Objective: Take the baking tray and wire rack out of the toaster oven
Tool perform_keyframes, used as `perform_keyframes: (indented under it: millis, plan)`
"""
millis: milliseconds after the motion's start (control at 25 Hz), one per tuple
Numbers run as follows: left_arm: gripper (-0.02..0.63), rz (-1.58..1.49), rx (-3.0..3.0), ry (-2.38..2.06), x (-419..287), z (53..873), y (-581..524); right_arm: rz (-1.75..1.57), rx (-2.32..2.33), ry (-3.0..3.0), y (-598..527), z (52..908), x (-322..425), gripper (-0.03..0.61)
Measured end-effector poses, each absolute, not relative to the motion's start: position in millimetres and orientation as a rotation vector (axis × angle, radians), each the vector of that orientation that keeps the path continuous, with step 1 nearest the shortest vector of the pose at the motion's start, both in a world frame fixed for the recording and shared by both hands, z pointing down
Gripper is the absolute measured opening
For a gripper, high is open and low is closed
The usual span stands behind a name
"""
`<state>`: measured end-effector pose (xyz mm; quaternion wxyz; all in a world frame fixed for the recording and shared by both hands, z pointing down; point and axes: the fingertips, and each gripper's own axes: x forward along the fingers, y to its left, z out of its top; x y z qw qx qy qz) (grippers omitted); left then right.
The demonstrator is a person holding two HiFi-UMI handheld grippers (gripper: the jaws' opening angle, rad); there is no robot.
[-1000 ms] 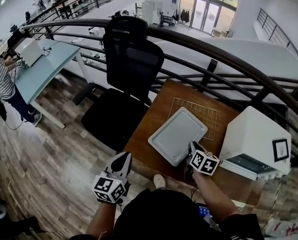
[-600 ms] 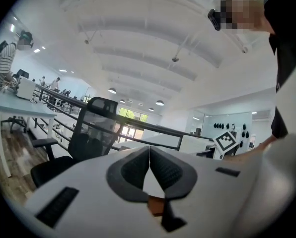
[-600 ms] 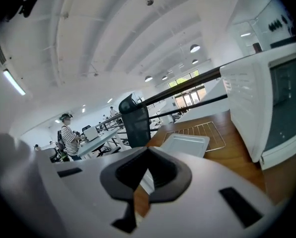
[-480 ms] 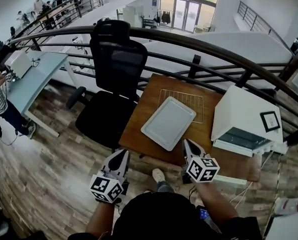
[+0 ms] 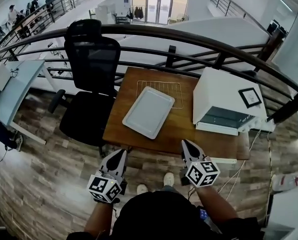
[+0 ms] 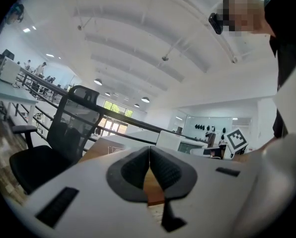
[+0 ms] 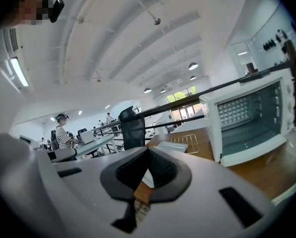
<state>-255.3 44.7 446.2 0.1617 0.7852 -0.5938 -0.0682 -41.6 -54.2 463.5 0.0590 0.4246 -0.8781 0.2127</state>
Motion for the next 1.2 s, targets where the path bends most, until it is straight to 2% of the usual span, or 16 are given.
perform_keyframes:
  millis: [680,1200]
  plan:
    - [0.012,-0.213,2.326,-1.688,-148,422,-8,0.512,1.353,-2.739,-74,435,75,-0.005]
    - [0.012,-0.176,2.324,-1.716,-126,415,-20,0.516,1.315,-2.797,-94,423,97,-0.006]
